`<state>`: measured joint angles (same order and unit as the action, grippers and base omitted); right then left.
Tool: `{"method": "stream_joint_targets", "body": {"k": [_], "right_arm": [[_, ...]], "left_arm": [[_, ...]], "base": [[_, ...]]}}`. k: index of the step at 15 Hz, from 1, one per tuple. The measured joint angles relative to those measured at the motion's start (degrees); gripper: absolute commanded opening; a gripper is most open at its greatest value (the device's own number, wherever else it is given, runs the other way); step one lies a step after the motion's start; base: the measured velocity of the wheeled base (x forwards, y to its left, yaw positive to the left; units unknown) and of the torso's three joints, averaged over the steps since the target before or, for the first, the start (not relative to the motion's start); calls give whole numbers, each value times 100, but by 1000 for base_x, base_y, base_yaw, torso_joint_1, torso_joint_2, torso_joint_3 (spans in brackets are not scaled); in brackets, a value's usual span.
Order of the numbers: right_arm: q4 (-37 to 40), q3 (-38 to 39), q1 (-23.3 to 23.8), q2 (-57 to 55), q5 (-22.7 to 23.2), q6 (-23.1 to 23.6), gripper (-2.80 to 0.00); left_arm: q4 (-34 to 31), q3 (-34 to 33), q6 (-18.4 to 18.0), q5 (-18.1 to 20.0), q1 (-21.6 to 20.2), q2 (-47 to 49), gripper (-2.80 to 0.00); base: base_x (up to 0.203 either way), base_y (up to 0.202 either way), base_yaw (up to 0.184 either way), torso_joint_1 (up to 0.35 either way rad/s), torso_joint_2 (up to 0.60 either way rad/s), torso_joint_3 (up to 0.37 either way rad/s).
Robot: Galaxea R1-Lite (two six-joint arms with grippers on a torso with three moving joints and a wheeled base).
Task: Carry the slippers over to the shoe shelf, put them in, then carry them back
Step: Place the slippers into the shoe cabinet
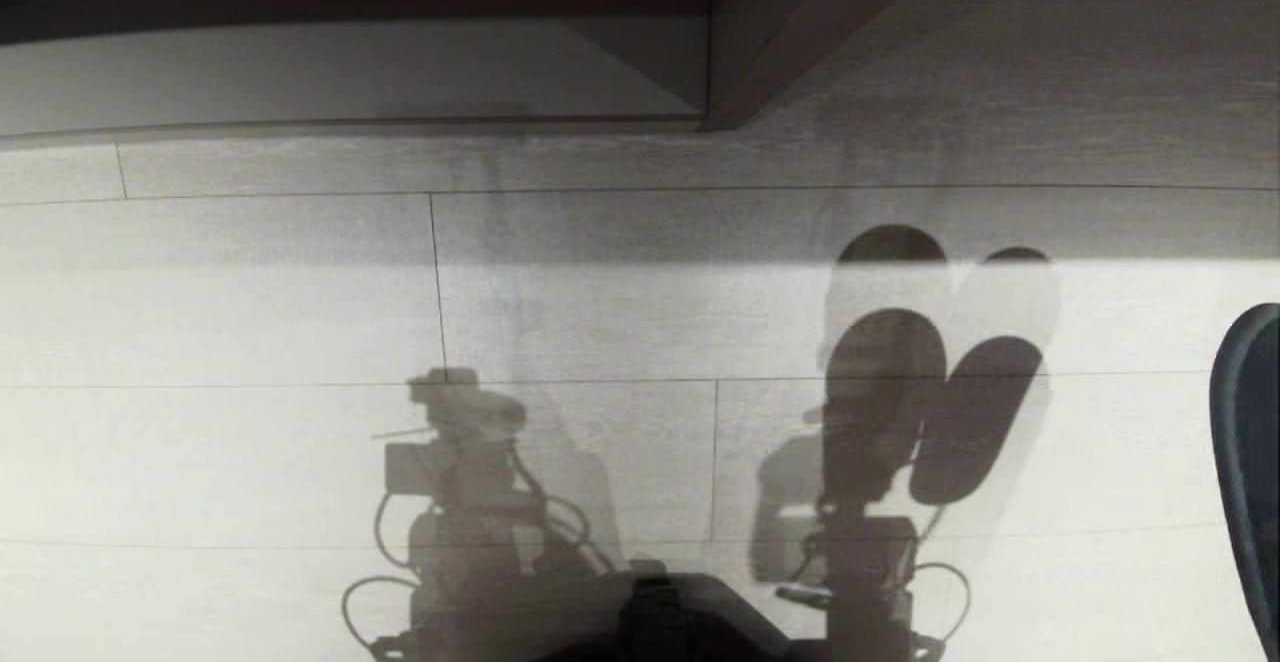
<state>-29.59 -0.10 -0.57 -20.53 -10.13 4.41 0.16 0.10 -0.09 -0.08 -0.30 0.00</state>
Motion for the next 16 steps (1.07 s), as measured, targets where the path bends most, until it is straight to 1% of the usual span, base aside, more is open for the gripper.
{"method": "stream_joint_targets", "body": {"k": [2, 6, 7, 8, 10, 12, 14, 16], "right_arm": [[773, 10, 9, 442, 189, -14, -280], [1849, 10, 20, 1200, 401, -6, -280], [2097, 10, 24, 1398, 561, 6, -280], [2209, 10, 24, 1540, 695, 13, -280], [2259, 7, 24, 1701, 759, 18, -280], [2681, 10, 24, 1899, 1001, 43, -280], [2964, 7, 27, 1997, 1080, 49, -280], [3000, 7, 28, 2039, 1075, -9, -280]], "left_arm": [[0, -2, 0, -1, -2, 0, -280], [0, 0, -1, 0, -2, 0, -280], [0, 0, -1, 3, -2, 0, -280], [0, -2, 1, 1, -2, 0, -280], [-1, -5, 1, 1, -2, 0, -280], [0, -5, 2, -2, -2, 0, -280], [0, -2, -1, -2, -2, 0, -280], [0, -2, -1, 1, -2, 0, -280]], "base": [[0, 0, 0, 0, 0, 0], [0, 0, 0, 0, 0, 0], [0, 0, 0, 0, 0, 0], [0, 0, 0, 0, 0, 0], [0, 0, 0, 0, 0, 0], [0, 0, 0, 0, 0, 0], [0, 0, 0, 0, 0, 0], [0, 0, 0, 0, 0, 0]]}}
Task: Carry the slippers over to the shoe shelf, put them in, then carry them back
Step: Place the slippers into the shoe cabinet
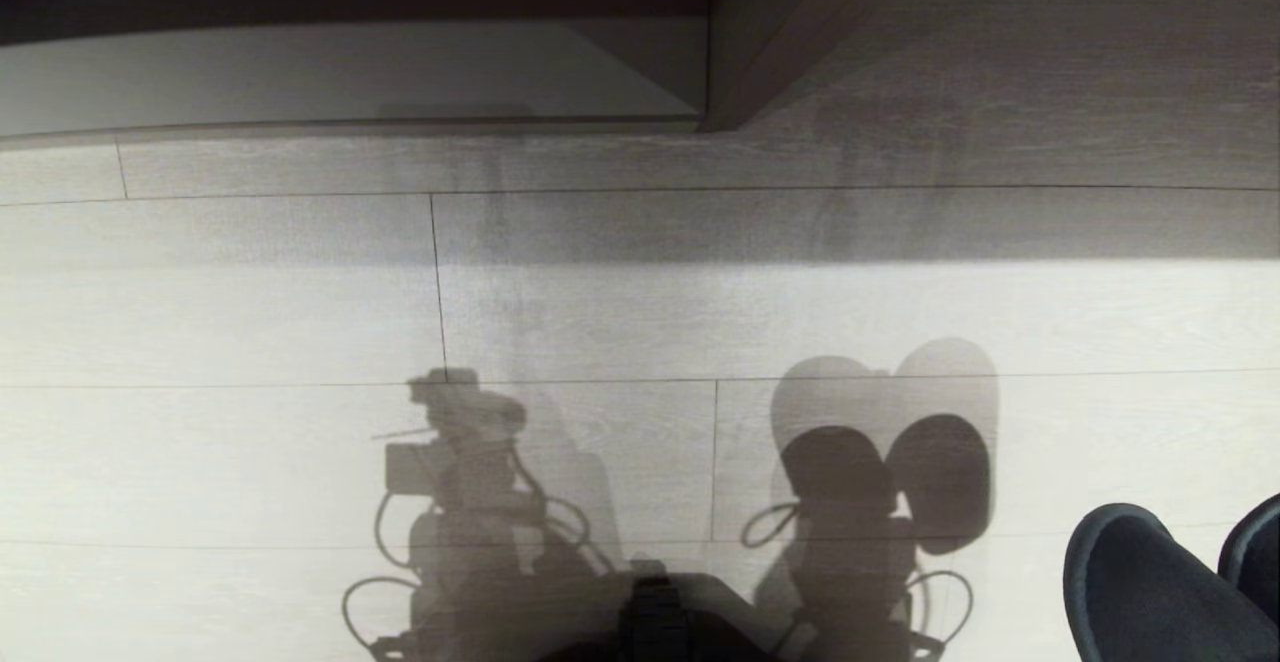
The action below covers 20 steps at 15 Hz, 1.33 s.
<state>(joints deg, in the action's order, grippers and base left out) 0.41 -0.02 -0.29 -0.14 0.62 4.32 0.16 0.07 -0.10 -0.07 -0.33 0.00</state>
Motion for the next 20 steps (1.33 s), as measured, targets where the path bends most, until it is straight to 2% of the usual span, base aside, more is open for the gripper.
{"method": "stream_joint_targets", "body": {"k": [20], "right_arm": [[29, 2, -4, 27, -11, -104, -280]], "left_arm": [[0, -2, -1, 0, 0, 0, -280]], "base": [[0, 0, 0, 0, 0, 0]]}}
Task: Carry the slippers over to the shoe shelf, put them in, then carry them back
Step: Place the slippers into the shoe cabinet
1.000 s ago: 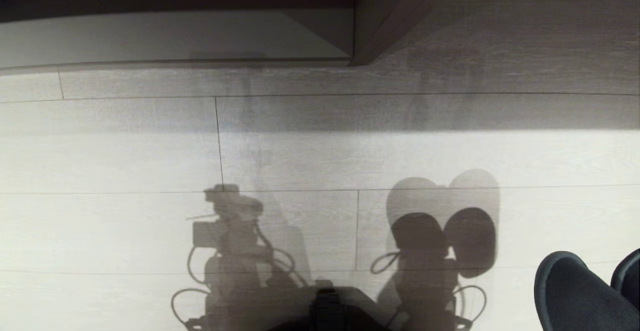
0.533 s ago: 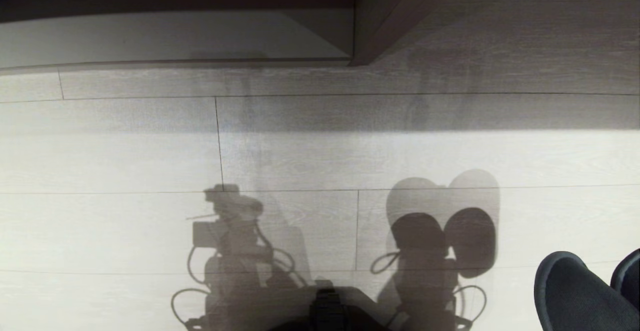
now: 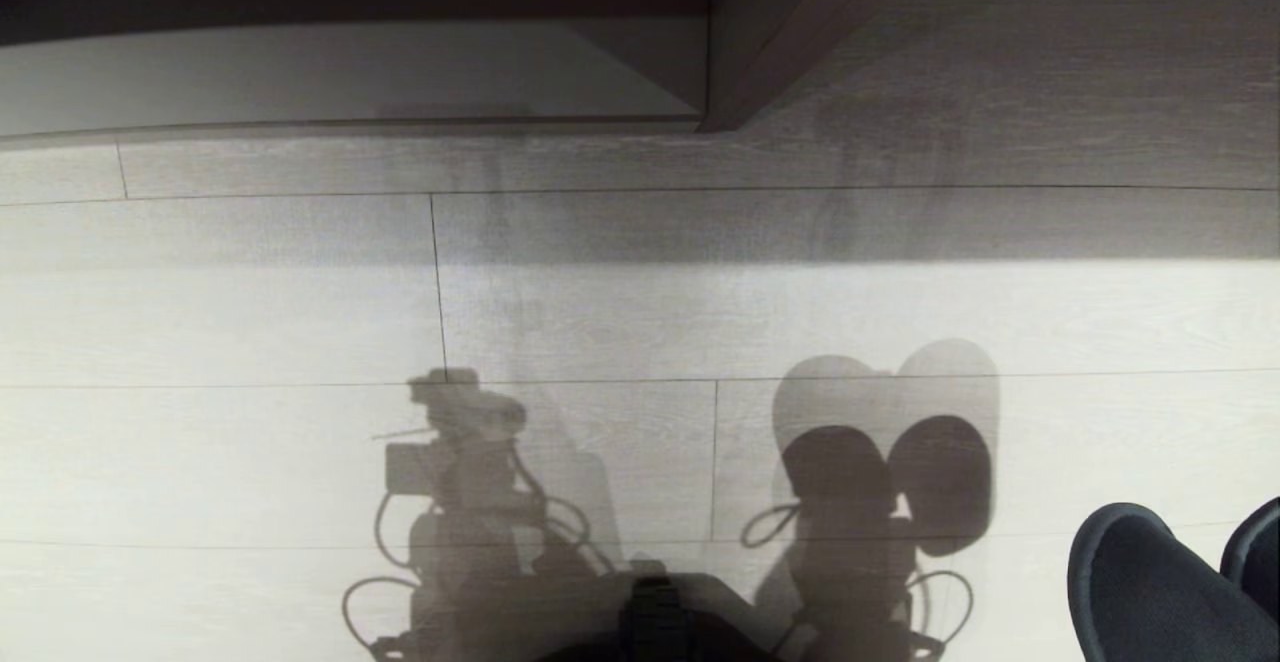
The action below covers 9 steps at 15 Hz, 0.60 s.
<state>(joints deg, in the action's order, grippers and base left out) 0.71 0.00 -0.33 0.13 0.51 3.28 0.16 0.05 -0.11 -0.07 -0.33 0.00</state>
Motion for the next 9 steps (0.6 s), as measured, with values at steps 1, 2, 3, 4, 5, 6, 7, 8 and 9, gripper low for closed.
{"method": "stream_joint_targets", "body": {"k": [1, 2, 3, 4, 5, 6, 7, 8, 9], "right_arm": [[0, 0, 0, -2, -2, 2, -280], [0, 0, 0, -2, -2, 0, -280], [0, 0, 0, -2, -2, -1, -280], [0, 0, 0, -2, -2, 0, -280], [1, 0, 0, -2, -1, 2, -280], [-2, 0, 0, -2, 0, -1, -280], [-1, 0, 0, -2, 0, 0, -280], [0, 0, 0, -2, 1, 0, -280], [1, -2, 0, -2, 0, -1, -280]], "left_arm": [[0, 0, 0, 0, 0, 0, -280], [0, 0, 1, 0, 0, 0, -280], [0, 0, 0, 0, 0, 0, -280], [0, 0, 6, 0, 0, 0, -280], [-2, 0, 9, 0, 0, 0, -280], [-5, 0, 11, 0, 0, 0, -280], [-3, 0, 11, 0, 0, 0, -280], [-2, 2, 11, 2, 0, 0, -280], [-2, 2, 11, 0, 0, 0, -280]], "base": [[0, 0, 0, 0, 0, 0], [0, 0, 0, 2, 4, 36], [0, 0, 0, -2, 2, 110], [0, 0, 0, 1, 2, 175], [0, 0, 0, 2, 2, 186], [0, 0, 0, 2, 2, 193], [0, 0, 0, 1, 0, 190], [0, 0, 0, 2, 3, 188], [0, 0, 0, 4, 1, 206]]}}
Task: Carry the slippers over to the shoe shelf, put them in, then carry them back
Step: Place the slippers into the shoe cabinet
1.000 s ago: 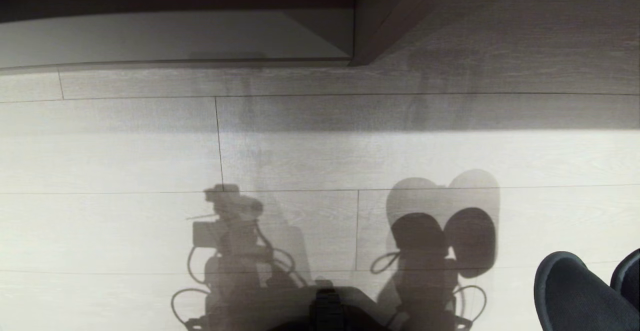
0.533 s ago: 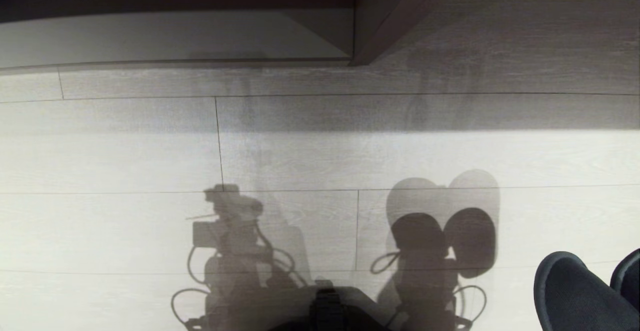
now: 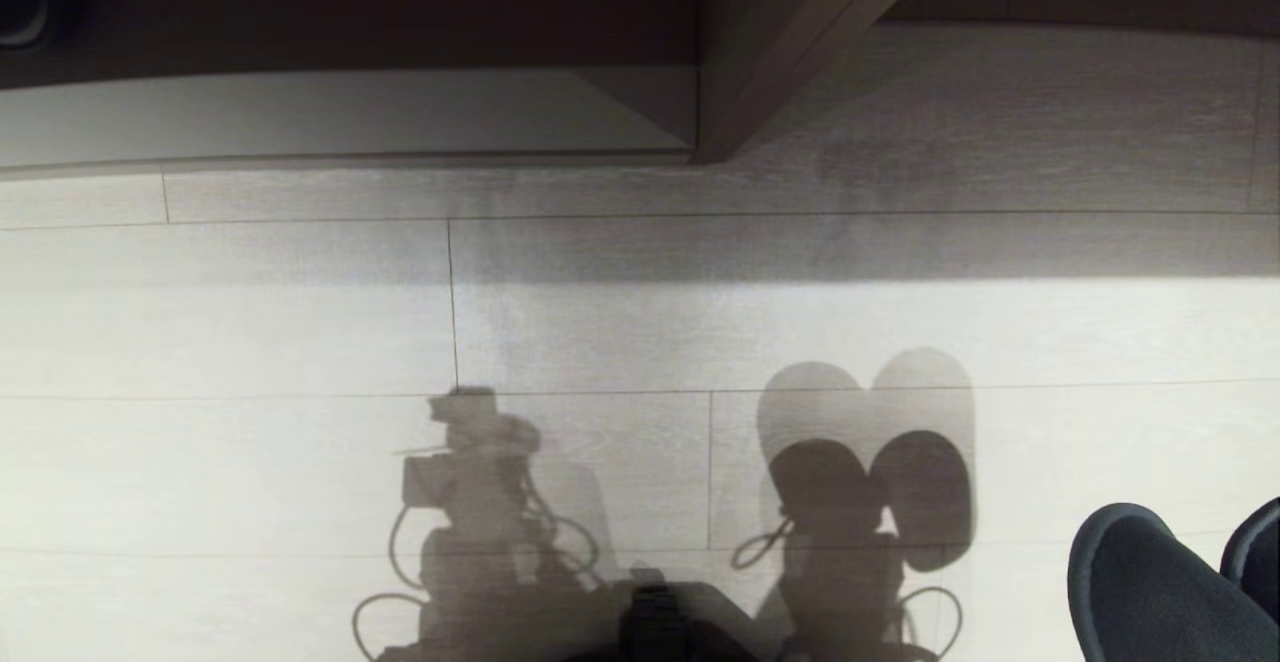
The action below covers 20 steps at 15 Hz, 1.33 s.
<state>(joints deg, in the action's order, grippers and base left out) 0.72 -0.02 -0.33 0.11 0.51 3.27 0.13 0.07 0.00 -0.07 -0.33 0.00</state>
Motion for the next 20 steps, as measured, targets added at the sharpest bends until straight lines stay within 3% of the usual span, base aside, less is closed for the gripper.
{"method": "stream_joint_targets", "body": {"k": [20], "right_arm": [[-1, 2, 0, -9, 0, 1, -280]], "left_arm": [[-2, -5, -7, 0, 0, -5, -280]], "base": [[0, 0, 0, 2, 4, 203]]}}
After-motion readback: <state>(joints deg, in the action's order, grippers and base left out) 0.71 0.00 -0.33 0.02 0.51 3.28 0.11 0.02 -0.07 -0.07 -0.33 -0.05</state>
